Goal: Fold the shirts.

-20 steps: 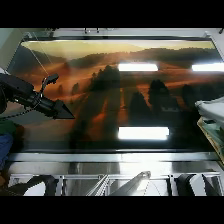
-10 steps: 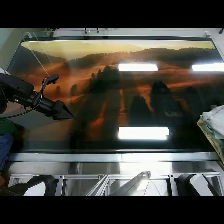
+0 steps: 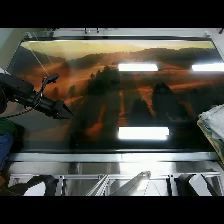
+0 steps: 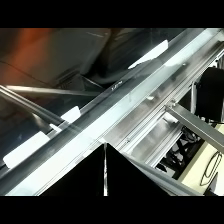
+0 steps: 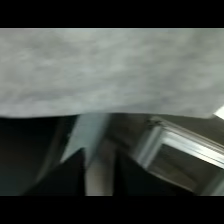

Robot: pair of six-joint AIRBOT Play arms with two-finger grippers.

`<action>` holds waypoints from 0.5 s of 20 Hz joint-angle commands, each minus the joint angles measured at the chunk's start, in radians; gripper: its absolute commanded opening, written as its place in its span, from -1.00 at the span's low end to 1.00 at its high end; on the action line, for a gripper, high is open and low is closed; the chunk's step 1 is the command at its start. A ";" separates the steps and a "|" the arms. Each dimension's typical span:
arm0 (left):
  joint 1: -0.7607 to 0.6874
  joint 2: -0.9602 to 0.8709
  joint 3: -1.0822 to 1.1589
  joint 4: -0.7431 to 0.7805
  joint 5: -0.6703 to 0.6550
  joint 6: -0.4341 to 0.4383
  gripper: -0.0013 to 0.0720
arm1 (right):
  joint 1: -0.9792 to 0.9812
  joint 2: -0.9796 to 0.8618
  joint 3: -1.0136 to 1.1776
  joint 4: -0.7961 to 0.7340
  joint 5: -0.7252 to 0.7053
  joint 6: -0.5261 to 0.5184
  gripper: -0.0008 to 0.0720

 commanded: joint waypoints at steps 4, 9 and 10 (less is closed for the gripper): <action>0.000 0.000 0.092 0.001 -0.055 -0.052 -0.93 | 0.567 -0.039 0.024 0.613 -0.380 -0.090 -0.93; -0.001 -0.048 0.297 0.002 -0.151 -0.098 -0.92 | 0.999 -0.393 0.269 0.608 -0.575 -0.142 -0.94; -0.001 -0.076 0.320 0.001 -0.148 -0.103 -0.92 | 1.043 -0.466 0.321 0.603 -0.575 -0.143 -0.94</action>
